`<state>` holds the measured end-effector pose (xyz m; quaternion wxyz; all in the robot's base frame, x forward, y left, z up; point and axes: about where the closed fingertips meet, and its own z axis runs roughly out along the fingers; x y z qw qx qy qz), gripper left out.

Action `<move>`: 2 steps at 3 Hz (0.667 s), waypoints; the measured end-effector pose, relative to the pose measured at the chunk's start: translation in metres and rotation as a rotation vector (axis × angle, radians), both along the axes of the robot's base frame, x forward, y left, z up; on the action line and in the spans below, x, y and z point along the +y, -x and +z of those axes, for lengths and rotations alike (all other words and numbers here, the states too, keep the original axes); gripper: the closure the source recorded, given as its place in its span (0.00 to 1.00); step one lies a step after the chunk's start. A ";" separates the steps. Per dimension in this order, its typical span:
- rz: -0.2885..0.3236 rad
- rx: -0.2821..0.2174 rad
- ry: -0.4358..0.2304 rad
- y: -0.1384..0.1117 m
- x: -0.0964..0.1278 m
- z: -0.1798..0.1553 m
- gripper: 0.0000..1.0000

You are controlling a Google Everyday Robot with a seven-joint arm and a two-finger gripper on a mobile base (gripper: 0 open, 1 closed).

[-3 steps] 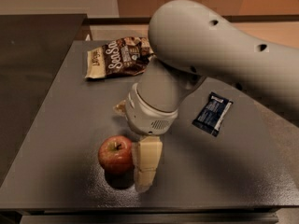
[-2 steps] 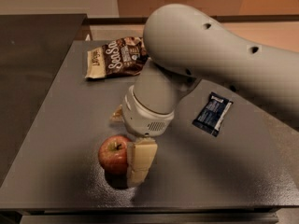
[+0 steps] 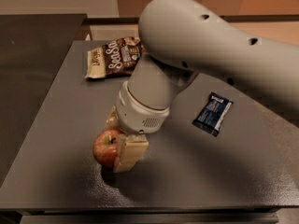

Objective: Pick apple

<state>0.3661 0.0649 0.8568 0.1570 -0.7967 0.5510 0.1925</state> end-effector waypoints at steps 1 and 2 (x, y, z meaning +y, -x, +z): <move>0.003 -0.008 -0.023 -0.004 0.009 0.024 0.88; -0.016 -0.023 -0.043 -0.018 0.018 0.055 1.00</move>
Offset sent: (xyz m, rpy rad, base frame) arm 0.0401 0.0294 0.0964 0.0750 -0.0383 -0.0474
